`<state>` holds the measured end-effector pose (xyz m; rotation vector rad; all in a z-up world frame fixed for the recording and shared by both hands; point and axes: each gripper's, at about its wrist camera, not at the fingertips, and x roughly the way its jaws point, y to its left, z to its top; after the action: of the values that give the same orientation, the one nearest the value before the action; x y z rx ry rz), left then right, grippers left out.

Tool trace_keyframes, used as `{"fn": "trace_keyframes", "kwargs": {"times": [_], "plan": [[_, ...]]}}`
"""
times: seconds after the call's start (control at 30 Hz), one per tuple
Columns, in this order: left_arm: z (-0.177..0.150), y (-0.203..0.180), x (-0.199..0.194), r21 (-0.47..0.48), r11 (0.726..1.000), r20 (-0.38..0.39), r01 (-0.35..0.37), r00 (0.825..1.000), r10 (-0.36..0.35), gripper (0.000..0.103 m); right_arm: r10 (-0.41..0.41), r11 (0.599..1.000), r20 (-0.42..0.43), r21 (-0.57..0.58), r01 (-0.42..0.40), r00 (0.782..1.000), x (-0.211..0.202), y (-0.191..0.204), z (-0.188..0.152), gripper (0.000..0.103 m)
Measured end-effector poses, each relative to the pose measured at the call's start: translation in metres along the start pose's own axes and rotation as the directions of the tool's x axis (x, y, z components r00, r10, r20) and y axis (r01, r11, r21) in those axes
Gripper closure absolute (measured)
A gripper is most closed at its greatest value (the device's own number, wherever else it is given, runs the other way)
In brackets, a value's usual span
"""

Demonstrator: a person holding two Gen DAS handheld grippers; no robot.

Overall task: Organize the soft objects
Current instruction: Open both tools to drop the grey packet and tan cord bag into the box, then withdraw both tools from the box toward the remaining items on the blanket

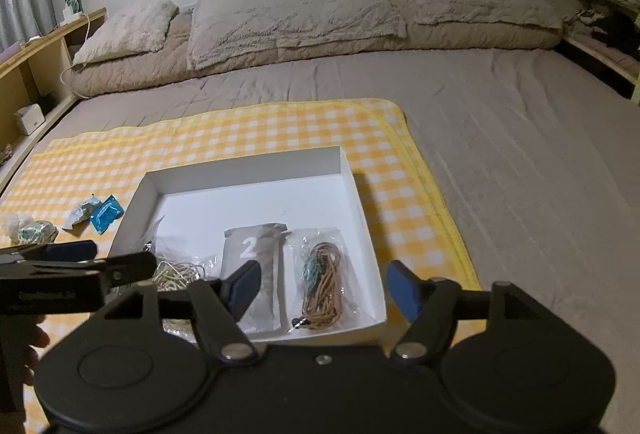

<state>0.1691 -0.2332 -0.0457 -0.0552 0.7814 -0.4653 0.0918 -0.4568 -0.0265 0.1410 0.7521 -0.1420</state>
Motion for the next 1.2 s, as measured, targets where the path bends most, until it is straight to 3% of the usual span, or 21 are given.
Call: {"fn": "trace_keyframes", "kwargs": {"times": [0.33,0.77,1.2], "plan": [[-0.005,0.011,-0.018,0.016,0.999,0.008,-0.032,0.999,0.032,0.0,-0.051,0.999,0.052,0.016,0.051,0.997,-0.017,0.0,-0.011,0.0],[0.003,0.061,-0.047,0.015,0.995,0.056,-0.099,0.994,0.098,0.0,-0.082,0.997,0.049,-0.007,0.083,0.995,-0.011,0.018,-0.01,0.0],[0.023,0.152,-0.091,-0.051,0.974,0.105,-0.219,0.969,0.224,0.0,0.005,0.998,0.078,-0.067,0.0,0.997,0.003,0.085,0.014,0.0]]}}
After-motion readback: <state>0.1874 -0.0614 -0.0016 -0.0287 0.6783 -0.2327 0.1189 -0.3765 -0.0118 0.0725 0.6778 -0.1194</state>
